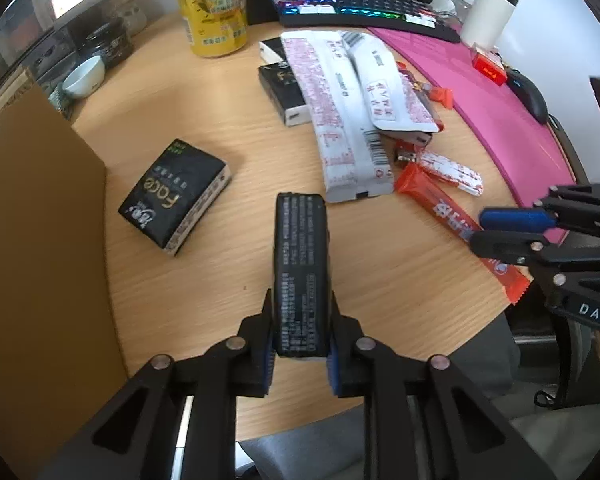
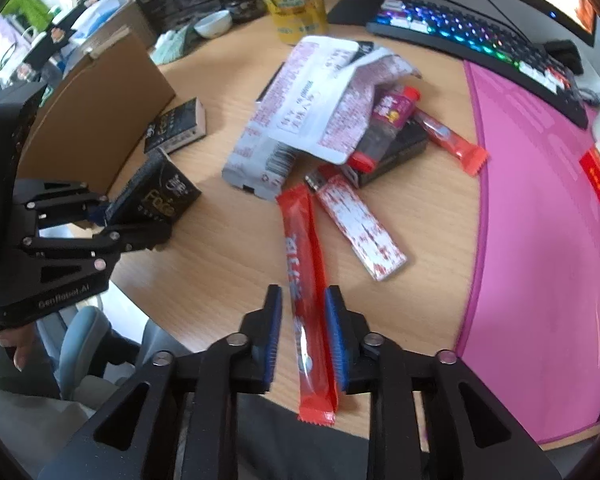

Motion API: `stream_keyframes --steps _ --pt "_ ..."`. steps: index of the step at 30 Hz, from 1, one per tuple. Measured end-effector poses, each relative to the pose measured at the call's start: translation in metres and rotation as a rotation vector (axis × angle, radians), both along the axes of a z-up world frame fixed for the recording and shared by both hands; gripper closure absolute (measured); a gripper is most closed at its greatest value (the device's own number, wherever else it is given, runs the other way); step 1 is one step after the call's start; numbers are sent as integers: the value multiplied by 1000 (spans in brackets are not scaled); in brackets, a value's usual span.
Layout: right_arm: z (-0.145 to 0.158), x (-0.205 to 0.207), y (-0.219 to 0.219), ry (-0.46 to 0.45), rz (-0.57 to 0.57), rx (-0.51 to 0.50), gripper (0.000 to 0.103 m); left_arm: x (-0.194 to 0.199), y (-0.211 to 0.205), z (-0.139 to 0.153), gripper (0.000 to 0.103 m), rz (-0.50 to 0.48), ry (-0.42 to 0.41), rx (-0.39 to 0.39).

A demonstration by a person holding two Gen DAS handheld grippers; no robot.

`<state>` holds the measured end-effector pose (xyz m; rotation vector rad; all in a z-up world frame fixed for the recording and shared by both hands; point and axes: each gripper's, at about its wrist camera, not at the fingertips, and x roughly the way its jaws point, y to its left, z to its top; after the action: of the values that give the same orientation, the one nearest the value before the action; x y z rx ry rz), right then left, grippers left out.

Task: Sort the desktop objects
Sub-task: 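Carry the black pack and red snack stick over the cardboard box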

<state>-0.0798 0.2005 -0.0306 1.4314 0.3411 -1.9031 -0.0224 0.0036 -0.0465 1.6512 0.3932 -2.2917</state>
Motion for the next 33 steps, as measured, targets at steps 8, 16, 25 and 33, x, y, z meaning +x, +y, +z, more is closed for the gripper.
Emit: stream_keyframes --steps 8,16,25,33 --pt "-6 -5 -22 24 34 48 74 -6 -2 6 61 -3 20 -14" --pt "-7 -6 -25 36 47 60 74 -13 -5 4 61 2 15 -25" --pt "-5 0 -31 83 90 86 86 -11 -10 2 83 25 11 -29" --pt "16 -5 -26 50 106 9 86 5 -13 33 83 10 81 1"
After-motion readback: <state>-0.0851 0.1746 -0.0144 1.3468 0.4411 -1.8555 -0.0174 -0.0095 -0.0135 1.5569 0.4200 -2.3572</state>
